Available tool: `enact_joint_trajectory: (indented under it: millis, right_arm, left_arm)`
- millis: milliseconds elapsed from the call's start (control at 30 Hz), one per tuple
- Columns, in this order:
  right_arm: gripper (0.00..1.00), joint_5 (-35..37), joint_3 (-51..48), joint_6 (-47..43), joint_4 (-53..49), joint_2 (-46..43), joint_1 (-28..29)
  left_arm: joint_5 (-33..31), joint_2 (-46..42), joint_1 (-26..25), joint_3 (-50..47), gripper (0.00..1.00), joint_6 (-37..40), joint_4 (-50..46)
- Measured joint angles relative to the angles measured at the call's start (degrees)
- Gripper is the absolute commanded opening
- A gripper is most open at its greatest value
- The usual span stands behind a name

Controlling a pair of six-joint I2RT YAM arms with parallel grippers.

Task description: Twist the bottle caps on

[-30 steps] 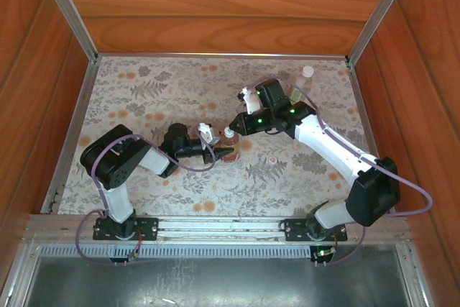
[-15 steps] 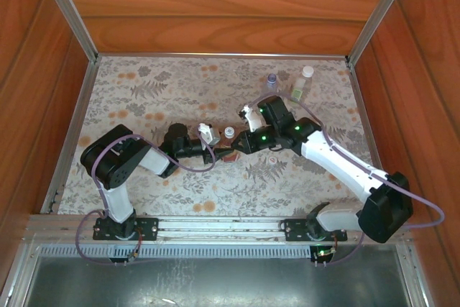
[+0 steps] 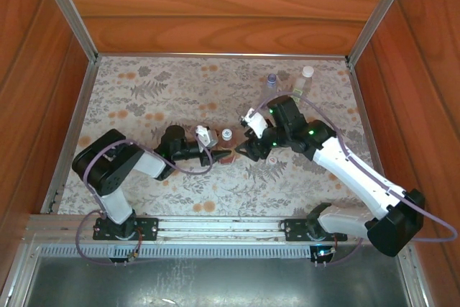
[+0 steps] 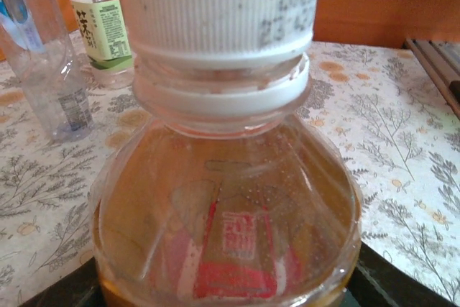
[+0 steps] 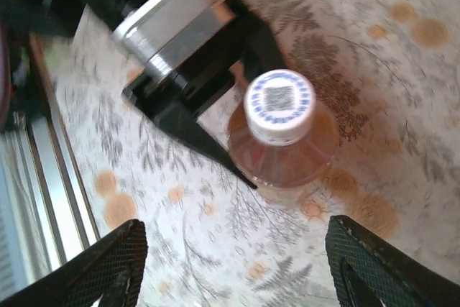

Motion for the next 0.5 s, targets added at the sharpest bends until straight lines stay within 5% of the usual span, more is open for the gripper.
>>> enact_joint_trajectory:
  millis: [200,500]
  right_arm:
    - [0.71,1.51,6.88,-18.60,-7.50,1.84,4.70]
    - [0.51,4.63,15.72,-27.65,-11.72,10.47,5.40]
  left_arm:
    - [-1.18,-7.15,-1.88,-0.35,0.56,7.63,-7.78]
    - [-1.42,-14.32,-2.25,-0.37,0.56,13.20,-15.23]
